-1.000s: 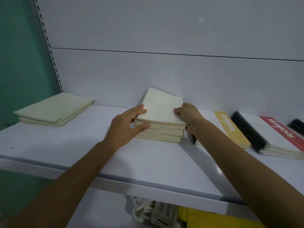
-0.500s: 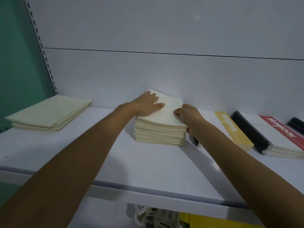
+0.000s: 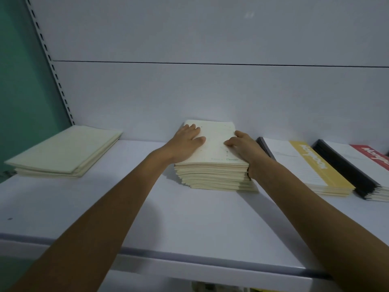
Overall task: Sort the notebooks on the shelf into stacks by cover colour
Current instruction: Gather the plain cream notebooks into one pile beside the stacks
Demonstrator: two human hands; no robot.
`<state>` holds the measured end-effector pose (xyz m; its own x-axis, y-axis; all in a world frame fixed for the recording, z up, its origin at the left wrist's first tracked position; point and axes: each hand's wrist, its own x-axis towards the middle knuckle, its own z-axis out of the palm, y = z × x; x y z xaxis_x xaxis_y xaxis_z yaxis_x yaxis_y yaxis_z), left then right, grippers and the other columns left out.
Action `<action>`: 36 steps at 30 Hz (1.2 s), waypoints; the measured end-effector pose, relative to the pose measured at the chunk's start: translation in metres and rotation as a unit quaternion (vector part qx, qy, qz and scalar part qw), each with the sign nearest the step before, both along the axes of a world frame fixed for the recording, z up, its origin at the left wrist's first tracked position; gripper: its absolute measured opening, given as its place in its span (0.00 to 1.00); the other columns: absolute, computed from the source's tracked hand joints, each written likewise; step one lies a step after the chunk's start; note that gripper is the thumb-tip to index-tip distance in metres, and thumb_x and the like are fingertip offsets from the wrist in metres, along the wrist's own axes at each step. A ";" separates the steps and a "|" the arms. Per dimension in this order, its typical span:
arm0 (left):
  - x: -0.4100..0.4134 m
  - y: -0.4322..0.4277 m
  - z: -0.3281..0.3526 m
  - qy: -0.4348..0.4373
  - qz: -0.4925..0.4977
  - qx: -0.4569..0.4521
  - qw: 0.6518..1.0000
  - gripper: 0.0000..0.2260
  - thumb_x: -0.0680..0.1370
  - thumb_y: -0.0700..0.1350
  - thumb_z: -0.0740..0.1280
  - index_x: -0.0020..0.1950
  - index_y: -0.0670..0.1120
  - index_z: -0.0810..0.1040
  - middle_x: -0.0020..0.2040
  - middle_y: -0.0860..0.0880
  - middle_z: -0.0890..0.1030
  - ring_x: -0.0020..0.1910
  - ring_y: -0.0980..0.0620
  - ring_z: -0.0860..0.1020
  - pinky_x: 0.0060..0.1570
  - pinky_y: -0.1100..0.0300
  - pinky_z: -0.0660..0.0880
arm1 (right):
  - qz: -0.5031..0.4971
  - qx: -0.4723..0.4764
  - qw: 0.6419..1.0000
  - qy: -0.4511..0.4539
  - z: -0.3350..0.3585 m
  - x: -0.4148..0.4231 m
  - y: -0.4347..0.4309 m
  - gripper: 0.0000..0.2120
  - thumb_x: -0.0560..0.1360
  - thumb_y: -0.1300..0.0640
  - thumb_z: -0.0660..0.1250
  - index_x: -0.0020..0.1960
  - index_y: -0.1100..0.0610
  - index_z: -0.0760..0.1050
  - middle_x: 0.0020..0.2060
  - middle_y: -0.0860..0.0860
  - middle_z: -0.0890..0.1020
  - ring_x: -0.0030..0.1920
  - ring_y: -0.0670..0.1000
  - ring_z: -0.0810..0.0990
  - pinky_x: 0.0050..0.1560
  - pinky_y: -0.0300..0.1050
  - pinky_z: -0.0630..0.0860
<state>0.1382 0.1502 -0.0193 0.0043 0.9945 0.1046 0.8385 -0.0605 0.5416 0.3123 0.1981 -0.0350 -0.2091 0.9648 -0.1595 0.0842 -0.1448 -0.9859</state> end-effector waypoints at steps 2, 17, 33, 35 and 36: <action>0.000 0.001 0.001 -0.002 -0.003 -0.002 1.000 0.23 0.83 0.51 0.52 0.77 0.44 0.55 0.78 0.51 0.53 0.77 0.55 0.46 0.71 0.59 0.45 | -0.002 0.000 1.000 0.005 0.000 0.001 -0.001 0.29 0.75 0.58 0.66 0.74 0.49 0.61 0.61 0.52 0.75 0.52 0.55 0.81 0.47 0.47 0.79; -0.005 0.006 0.009 -0.502 0.092 -0.086 0.855 0.24 0.79 0.48 0.64 0.73 0.43 0.64 0.60 0.42 0.78 0.44 0.48 0.79 0.32 0.60 0.77 | -0.042 -0.036 0.998 0.006 0.009 0.026 0.003 0.28 0.64 0.44 0.75 0.59 0.55 0.73 0.54 0.51 0.74 0.48 0.53 0.73 0.41 0.47 0.70; 0.034 0.005 -0.017 -0.607 0.057 -0.157 0.777 0.18 0.77 0.58 0.61 0.51 0.45 0.79 0.38 0.43 0.84 0.39 0.45 0.80 0.38 0.57 0.75 | -0.025 -0.050 0.998 -0.032 0.017 0.050 -0.005 0.15 0.74 0.48 0.70 0.53 0.57 0.73 0.36 0.54 0.81 0.21 0.48 0.79 0.19 0.35 0.71; 0.035 0.004 -0.017 -0.610 0.051 -0.150 0.776 0.18 0.77 0.58 0.61 0.51 0.45 0.79 0.38 0.43 0.84 0.39 0.45 0.80 0.38 0.57 0.75 | -0.025 -0.045 0.997 -0.054 0.017 0.049 -0.004 0.15 0.75 0.49 0.69 0.54 0.60 0.73 0.34 0.53 0.80 0.20 0.47 0.79 0.19 0.34 0.71; 0.036 0.003 -0.017 -0.613 0.045 -0.145 0.775 0.19 0.78 0.59 0.60 0.51 0.44 0.79 0.38 0.43 0.84 0.40 0.45 0.80 0.39 0.56 0.75 | -0.025 -0.042 0.997 -0.061 0.018 0.048 -0.004 0.16 0.75 0.49 0.69 0.54 0.60 0.74 0.33 0.53 0.80 0.20 0.47 0.78 0.19 0.34 0.70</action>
